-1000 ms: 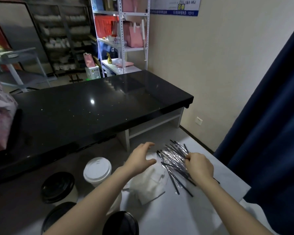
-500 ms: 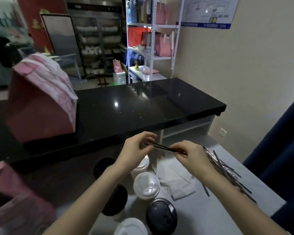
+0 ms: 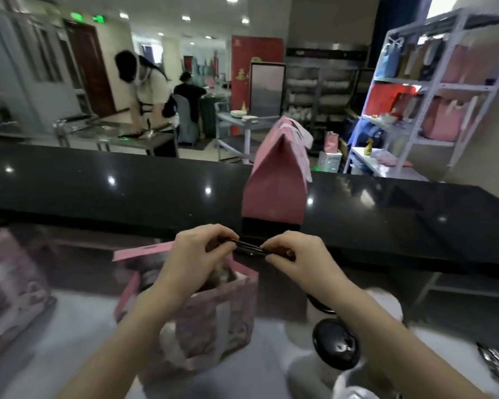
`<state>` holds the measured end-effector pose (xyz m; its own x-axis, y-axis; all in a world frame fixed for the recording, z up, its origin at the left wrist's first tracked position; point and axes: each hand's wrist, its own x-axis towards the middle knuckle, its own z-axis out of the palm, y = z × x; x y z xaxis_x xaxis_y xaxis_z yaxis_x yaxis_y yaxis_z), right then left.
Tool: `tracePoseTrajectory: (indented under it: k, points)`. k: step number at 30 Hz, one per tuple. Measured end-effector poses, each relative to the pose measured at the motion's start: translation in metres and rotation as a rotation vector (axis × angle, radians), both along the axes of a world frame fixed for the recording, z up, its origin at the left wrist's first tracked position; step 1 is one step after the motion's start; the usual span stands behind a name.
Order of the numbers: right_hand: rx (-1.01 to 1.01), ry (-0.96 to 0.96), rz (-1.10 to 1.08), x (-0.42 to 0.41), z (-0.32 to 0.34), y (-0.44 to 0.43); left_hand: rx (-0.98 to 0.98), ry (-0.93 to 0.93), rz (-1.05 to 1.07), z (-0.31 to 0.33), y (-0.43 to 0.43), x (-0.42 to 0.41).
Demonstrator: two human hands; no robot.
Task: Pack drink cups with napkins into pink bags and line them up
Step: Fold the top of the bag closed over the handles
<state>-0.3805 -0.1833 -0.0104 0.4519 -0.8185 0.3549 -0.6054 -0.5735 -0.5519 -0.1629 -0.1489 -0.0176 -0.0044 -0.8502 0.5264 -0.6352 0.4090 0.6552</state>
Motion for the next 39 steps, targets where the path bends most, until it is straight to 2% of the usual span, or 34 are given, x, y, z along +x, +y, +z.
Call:
tracePoseTrajectory:
  k: [5, 8, 12, 15, 22, 29, 35, 39]
  points:
    - [0.013, 0.05, 0.129, 0.084, 0.0, 0.002, -0.005, -0.003, 0.2, -0.013, 0.031, 0.073]
    - [0.02, 0.05, 0.131, 0.113, -0.003, 0.003, 0.075, -0.009, 0.266, -0.029, 0.044, 0.109]
    - [0.054, -0.006, 0.135, 0.137, -0.006, 0.003, 0.308, -0.101, 0.219, -0.052, 0.059, 0.141]
    - [0.13, 0.077, 0.219, 0.151, -0.011, 0.007, 0.376, -0.04, 0.134, -0.063, 0.067, 0.152]
    - [0.188, 0.409, 0.196, 0.15, -0.032, -0.003, 0.363, -0.002, 0.08, -0.067, 0.079, 0.153]
    - [0.213, 0.423, 0.327, 0.165, -0.043, -0.011, 0.38, -0.013, 0.082, -0.063, 0.077, 0.146]
    - [0.218, 0.636, 0.314, 0.146, -0.051, -0.032, 0.384, 0.004, 0.108, -0.062, 0.079, 0.147]
    - [0.201, 0.555, 0.336, 0.146, -0.056, -0.035, 0.343, 0.017, 0.115, -0.064, 0.074, 0.141]
